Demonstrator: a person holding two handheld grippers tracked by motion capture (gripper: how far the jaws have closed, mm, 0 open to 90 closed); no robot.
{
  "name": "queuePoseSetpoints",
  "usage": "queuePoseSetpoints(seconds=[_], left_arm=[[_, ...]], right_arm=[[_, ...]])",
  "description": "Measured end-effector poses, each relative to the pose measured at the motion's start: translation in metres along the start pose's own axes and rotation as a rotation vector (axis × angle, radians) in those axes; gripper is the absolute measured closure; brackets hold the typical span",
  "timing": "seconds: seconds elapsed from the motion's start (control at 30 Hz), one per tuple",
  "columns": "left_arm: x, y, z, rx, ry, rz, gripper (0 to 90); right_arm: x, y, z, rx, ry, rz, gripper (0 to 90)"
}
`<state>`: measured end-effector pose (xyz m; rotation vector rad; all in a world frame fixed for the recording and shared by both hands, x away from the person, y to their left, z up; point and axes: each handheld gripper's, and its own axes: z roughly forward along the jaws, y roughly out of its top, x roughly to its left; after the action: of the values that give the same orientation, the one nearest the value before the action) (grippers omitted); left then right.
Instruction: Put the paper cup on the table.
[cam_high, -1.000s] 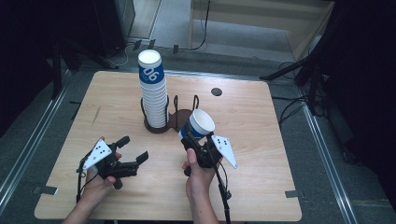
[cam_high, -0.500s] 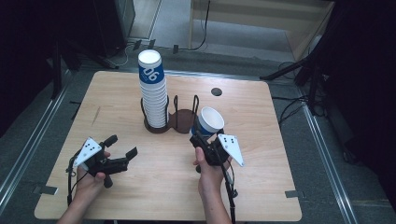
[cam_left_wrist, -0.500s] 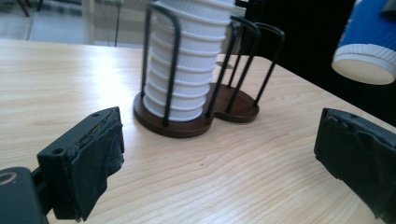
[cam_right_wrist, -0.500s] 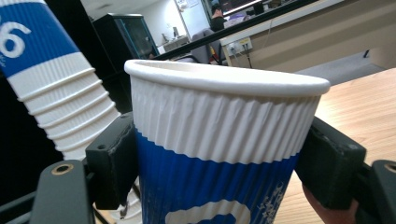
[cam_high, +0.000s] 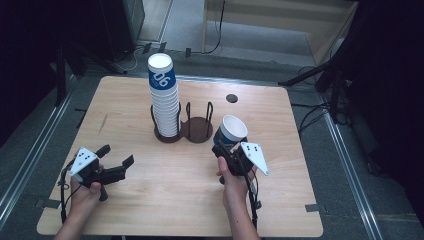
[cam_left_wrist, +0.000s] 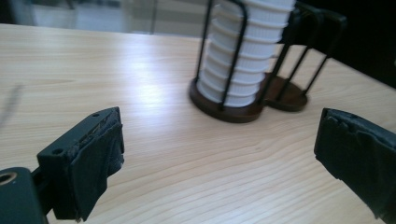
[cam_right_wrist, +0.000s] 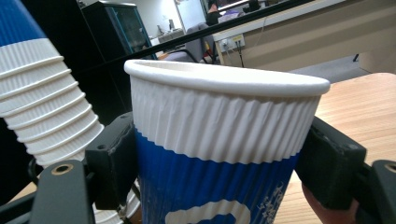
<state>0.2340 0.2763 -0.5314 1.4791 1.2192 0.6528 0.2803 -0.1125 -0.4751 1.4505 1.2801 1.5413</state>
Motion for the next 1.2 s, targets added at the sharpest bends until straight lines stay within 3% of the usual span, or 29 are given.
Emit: queuePoseSetpoints(seconds=[0.17, 0.4, 0.53, 0.7, 0.77, 0.83, 0.97, 1.1, 1.2], left_arm=[[0.006, 0.000, -0.004, 0.014, 0.050, -0.006, 2.5], [0.007, -0.005, -0.010, 0.017, 0.088, 0.003, 2.5], [0.008, -0.007, -0.012, 0.043, 0.114, 0.020, 2.5], [0.015, -0.009, -0.017, 0.061, 0.145, 0.003, 2.5], [0.021, -0.009, -0.022, 0.048, 0.153, -0.025, 2.5], [0.023, -0.009, -0.023, 0.049, 0.166, -0.024, 2.5], [0.028, -0.012, -0.026, 0.096, 0.221, -0.013, 2.5], [0.029, -0.016, -0.025, 0.110, 0.217, -0.024, 2.5], [0.025, -0.018, -0.025, 0.110, 0.211, -0.004, 2.5]], right_arm=[[-0.010, 0.001, 0.000, 0.002, -0.007, -0.044, 22.2], [-0.016, -0.001, 0.000, -0.009, 0.006, -0.064, 22.1], [-0.021, -0.004, 0.001, -0.008, 0.018, -0.070, 22.1], [-0.029, -0.001, 0.007, -0.011, 0.001, -0.094, 22.1], [-0.035, 0.001, 0.010, -0.020, -0.015, -0.113, 22.0], [-0.037, 0.002, 0.011, -0.025, -0.027, -0.113, 22.0], [-0.041, 0.004, 0.015, -0.030, -0.042, -0.098, 21.9], [-0.042, 0.005, 0.024, -0.040, -0.058, -0.122, 21.9], [-0.042, 0.004, 0.029, -0.043, -0.073, -0.142, 21.9]])
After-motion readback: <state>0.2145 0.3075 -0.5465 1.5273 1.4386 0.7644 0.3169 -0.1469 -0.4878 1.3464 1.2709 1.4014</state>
